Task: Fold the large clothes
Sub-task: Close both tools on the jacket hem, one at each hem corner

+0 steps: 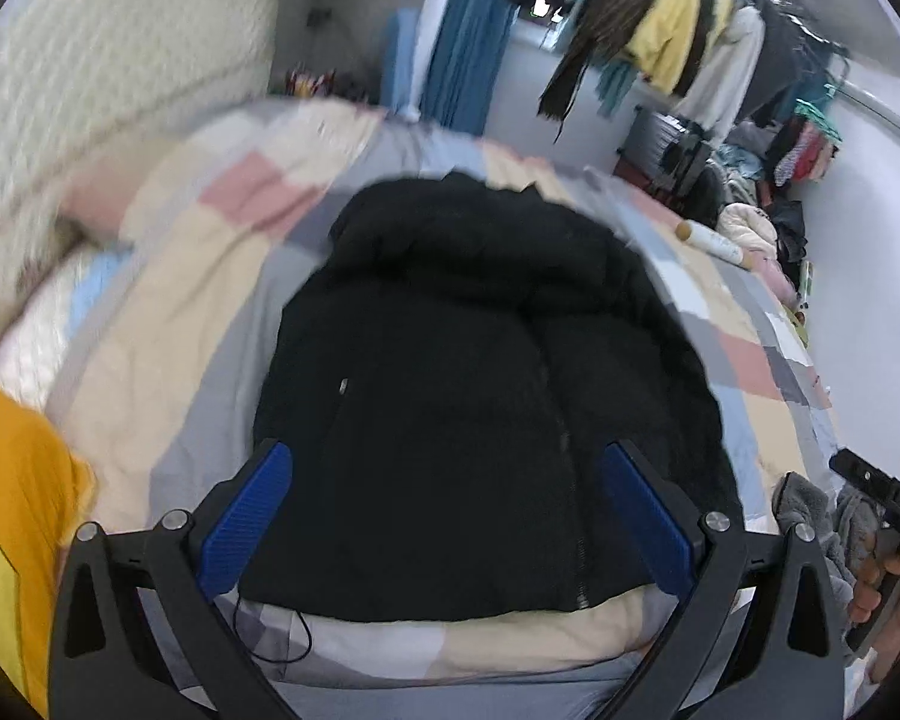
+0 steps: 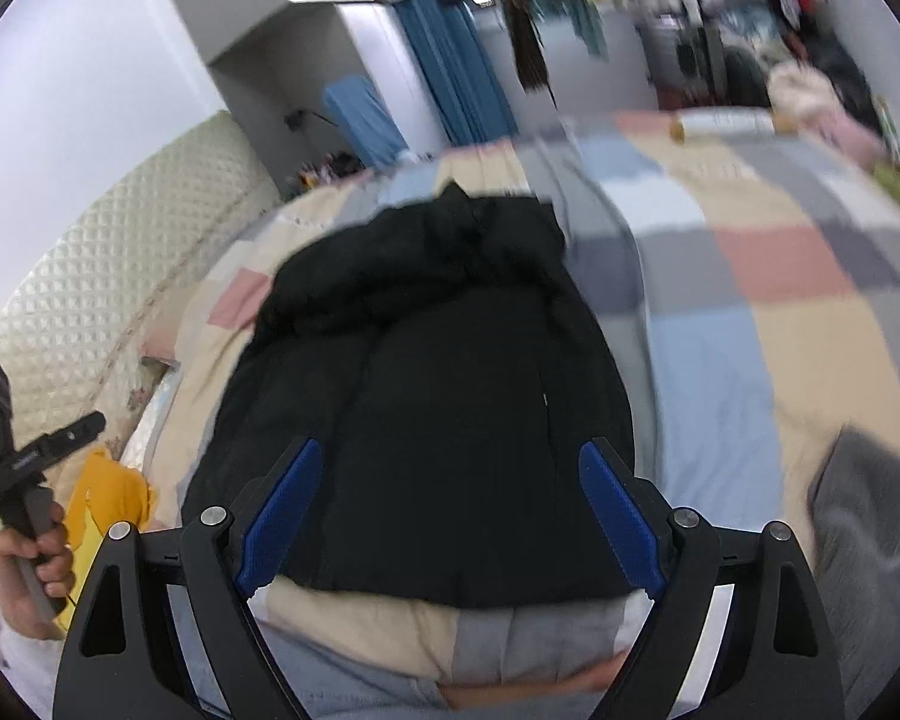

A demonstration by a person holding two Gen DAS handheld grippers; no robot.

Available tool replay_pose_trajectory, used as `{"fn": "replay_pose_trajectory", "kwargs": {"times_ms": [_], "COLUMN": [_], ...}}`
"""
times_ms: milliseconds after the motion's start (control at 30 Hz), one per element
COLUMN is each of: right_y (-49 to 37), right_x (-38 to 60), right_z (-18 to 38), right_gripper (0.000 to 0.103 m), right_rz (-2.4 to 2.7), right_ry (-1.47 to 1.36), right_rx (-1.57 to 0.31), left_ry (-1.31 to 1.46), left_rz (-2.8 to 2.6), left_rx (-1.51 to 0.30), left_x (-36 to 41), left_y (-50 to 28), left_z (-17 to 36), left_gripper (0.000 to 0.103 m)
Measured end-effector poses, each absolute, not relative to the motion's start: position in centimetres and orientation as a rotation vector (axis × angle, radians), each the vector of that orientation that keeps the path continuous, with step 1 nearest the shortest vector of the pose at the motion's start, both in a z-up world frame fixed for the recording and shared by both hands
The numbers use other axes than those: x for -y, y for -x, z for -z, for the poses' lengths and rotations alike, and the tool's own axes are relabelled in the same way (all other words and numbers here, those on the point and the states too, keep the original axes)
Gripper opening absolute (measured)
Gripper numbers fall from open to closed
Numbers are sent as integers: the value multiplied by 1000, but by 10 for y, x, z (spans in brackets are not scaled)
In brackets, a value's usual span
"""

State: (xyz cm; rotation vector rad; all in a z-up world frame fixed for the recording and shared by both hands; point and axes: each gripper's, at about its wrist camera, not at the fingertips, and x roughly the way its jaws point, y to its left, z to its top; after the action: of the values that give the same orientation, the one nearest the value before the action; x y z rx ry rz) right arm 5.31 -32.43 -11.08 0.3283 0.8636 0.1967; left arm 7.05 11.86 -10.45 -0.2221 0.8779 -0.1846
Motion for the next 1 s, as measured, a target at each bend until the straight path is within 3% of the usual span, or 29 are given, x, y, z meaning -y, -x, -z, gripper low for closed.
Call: {"fn": "replay_pose_trajectory", "kwargs": {"times_ms": [300, 1000], "right_y": [-68, -130], "right_x": [346, 400], "right_z": [160, 252], "right_gripper": [87, 87], "right_rz": [-189, -100], "right_ry": [-428, -616], "right_rx": [-1029, -1356], "left_ry": [316, 560], "left_rz": [178, 118], "left_rx": [-1067, -1361], "left_x": [-155, -216], "left_y": [-95, -128], "left_z": [179, 263], "left_gripper": [102, 102]}}
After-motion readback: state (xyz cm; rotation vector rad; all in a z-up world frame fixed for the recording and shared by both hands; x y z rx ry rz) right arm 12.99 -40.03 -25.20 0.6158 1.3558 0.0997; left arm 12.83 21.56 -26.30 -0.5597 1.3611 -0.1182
